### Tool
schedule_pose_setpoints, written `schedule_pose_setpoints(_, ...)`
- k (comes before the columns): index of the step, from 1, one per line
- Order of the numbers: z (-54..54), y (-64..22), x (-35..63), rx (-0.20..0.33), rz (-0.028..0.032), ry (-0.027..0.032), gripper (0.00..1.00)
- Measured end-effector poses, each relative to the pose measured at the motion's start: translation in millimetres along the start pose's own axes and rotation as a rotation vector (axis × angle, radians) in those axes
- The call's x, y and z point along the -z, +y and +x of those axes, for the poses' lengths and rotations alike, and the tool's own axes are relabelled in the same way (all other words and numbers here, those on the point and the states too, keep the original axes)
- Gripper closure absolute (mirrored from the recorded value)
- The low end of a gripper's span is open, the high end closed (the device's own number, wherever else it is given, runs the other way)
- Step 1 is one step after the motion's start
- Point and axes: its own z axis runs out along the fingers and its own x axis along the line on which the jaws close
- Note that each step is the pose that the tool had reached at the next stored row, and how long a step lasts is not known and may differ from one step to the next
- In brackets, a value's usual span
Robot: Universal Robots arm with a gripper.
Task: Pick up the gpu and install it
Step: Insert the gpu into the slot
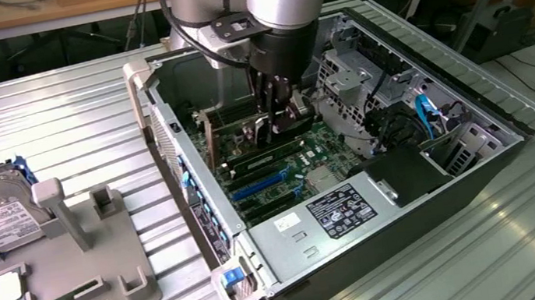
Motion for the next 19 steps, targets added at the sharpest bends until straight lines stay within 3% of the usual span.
schedule_pose_setpoints(14, 3.6, 3.9, -13.4, 0.018, 0.0, -0.0009, 0.72)
schedule_pose_setpoints(19, 10.1, 3.7, -17.8, 0.018, -0.0001, -0.0008, 0.72)
